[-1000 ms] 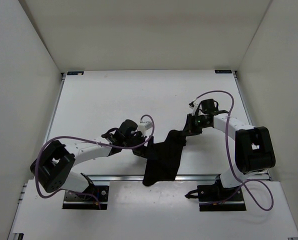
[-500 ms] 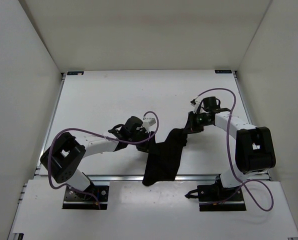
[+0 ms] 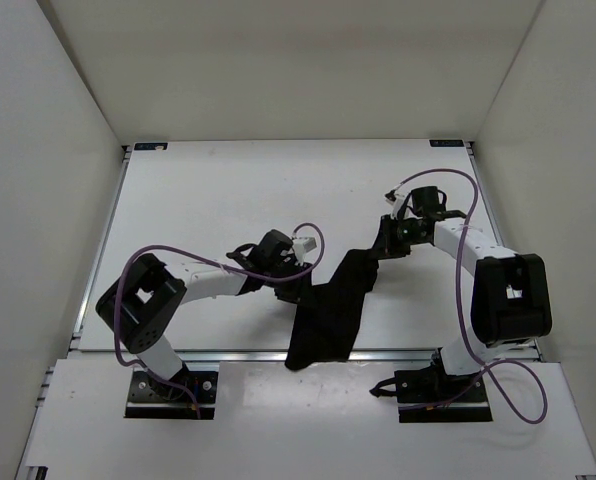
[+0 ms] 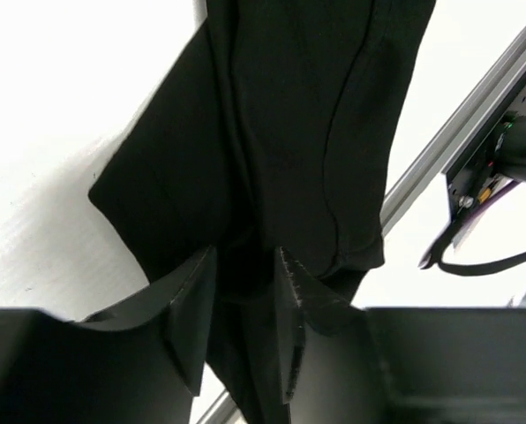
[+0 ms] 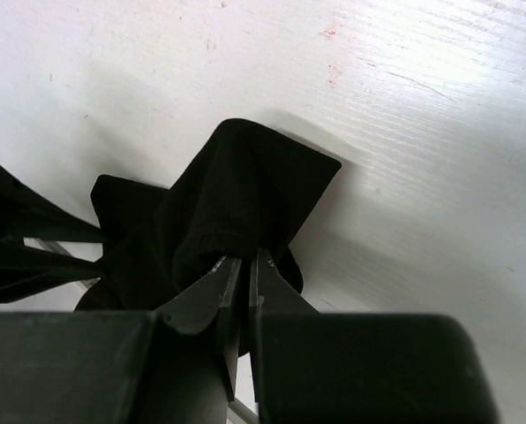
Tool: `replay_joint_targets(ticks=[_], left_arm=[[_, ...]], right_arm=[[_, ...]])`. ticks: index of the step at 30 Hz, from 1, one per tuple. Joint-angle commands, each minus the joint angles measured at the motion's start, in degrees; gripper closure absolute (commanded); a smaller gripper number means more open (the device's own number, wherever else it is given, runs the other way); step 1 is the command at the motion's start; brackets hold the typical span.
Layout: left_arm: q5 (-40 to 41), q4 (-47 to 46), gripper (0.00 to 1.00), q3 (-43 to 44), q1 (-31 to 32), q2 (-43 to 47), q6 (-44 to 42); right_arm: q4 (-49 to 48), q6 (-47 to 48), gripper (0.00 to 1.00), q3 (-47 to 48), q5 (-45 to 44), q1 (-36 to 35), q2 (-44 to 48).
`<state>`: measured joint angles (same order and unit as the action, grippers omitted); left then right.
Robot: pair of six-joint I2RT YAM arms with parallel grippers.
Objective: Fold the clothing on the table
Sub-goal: Flatten the skirt out
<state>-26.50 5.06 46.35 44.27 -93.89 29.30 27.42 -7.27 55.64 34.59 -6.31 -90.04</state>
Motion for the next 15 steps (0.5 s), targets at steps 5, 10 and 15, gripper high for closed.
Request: replay_joint_targets(ticks=[5, 10, 15], left_arm=[[-1.9, 1.3, 0.88, 2.3, 2.2, -0.2, -0.2], [-0.1, 5.6, 1.0, 8.6, 0.7, 0.4, -2.0], [9.7, 20.2, 1.0, 27.5, -9.0, 2.1, -11.0]], right_arm=[[-1.0, 1.6, 1.0, 3.5, 1.3, 0.6, -1.0], [0.3, 2.2, 1.0, 9.3, 1.5, 1.9, -1.4], [3.4, 2.0, 0.99, 26.3, 0.1, 5.2, -2.2]])
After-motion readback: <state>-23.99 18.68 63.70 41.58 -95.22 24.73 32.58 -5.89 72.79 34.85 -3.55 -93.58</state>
